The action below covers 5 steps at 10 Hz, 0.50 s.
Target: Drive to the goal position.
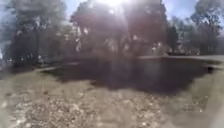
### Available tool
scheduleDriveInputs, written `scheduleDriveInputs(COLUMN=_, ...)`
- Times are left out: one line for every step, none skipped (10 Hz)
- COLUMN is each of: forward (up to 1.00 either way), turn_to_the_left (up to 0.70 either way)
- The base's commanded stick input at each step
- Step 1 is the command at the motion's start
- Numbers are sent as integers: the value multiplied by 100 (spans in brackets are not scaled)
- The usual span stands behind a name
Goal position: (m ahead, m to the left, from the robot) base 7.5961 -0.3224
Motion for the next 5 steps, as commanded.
scheduleDriveInputs(forward=70, turn_to_the_left=0)
scheduleDriveInputs(forward=70, turn_to_the_left=0)
scheduleDriveInputs(forward=70, turn_to_the_left=0)
scheduleDriveInputs(forward=70, turn_to_the_left=0)
scheduleDriveInputs(forward=70, turn_to_the_left=0)
